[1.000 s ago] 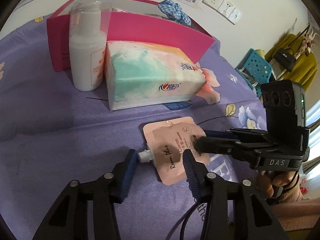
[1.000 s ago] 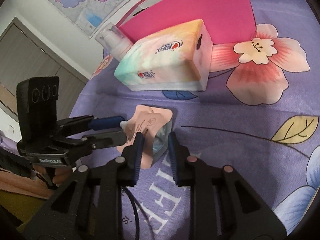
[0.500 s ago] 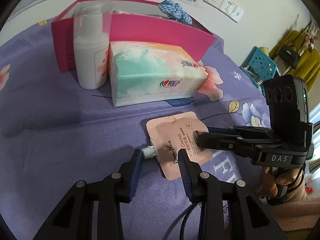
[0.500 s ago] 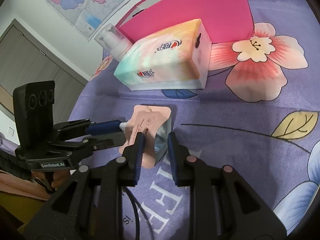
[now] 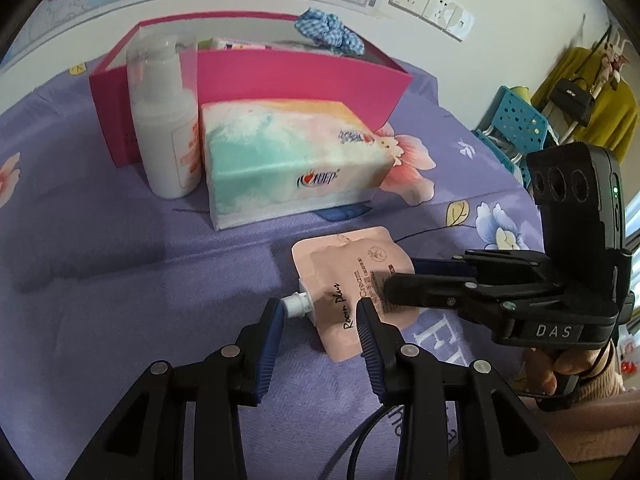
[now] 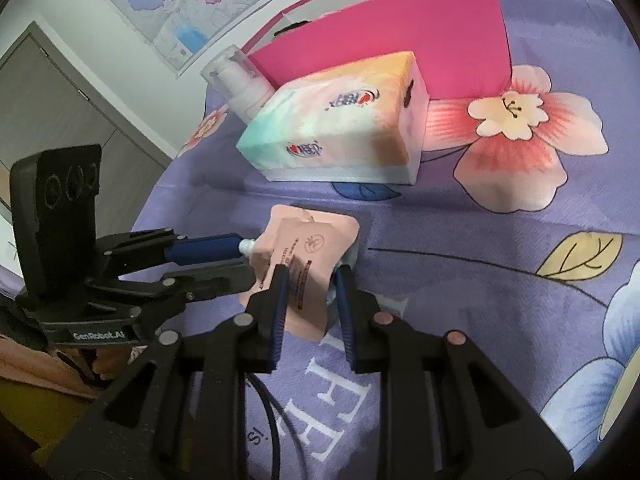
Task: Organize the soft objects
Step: 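Lift the pink pouch toward the pink box with the right gripper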
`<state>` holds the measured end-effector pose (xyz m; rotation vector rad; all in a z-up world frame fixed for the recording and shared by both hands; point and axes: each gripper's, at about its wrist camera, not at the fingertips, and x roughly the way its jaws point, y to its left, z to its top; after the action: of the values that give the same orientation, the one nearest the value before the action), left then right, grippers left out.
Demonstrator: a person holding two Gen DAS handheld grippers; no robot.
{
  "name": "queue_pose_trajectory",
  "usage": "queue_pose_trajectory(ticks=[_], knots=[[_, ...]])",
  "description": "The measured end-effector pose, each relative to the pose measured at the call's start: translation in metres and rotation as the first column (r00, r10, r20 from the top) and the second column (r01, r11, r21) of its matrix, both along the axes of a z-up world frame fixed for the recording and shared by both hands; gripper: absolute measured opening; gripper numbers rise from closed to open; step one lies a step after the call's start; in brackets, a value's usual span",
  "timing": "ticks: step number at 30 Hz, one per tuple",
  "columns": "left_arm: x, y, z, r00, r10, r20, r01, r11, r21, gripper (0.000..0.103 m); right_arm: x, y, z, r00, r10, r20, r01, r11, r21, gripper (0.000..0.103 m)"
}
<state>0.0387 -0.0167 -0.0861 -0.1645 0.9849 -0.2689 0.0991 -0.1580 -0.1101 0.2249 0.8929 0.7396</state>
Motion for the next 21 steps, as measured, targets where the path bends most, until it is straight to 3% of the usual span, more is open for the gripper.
queue_pose_trajectory(ticks=[21], knots=[[-0.002,-0.004,0.038,0.995,-0.003,0.097,0.001,1.000,0.021,0.039,-0.014,-0.012,0.040,0.994,-0.007,0.113,0.002,0.999,0.039,0.027]])
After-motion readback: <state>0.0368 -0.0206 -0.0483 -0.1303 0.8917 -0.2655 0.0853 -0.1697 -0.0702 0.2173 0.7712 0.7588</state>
